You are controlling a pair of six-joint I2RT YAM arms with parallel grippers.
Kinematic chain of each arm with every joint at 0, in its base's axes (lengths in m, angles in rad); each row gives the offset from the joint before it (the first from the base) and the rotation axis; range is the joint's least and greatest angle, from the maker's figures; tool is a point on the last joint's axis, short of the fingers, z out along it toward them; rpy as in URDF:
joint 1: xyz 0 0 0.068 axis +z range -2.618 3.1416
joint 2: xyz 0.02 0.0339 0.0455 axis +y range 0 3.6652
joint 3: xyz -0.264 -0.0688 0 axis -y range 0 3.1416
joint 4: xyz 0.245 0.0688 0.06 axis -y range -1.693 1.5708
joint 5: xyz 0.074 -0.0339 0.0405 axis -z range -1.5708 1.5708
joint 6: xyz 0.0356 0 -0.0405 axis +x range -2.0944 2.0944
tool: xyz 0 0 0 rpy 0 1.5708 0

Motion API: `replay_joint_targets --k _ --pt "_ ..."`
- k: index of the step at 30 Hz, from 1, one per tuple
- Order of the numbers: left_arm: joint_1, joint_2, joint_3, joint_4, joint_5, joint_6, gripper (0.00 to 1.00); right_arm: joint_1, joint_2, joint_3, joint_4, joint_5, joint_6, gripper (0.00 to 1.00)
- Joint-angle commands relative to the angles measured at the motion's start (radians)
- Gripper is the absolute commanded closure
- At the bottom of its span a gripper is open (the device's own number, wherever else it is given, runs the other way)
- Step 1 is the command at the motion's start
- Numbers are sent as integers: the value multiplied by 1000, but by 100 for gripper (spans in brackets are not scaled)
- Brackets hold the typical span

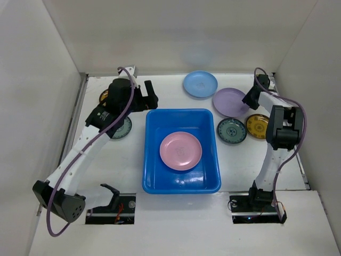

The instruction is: Place the plates into the plastic bin on the countertop

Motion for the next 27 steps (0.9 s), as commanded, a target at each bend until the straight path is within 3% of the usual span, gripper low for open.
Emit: replay_joint_targets --k 1,4,9,19,27 --pt "47 -32 -23 -26 0 -19 0 -7 18 54 -21 -20 -13 56" --pt "87 -55 -46 -42 0 -24 0 -7 41 72 -36 -21 -17 68" --pt "141 -91 -90 -55 0 -37 0 -1 69 101 -58 -21 -23 100" --pt "210 -106 -179 -45 2 -88 0 35 -177 124 -58 -23 -30 100" --pt "250 -31 -204 6 12 -152 0 259 -507 33 -58 -20 -41 100"
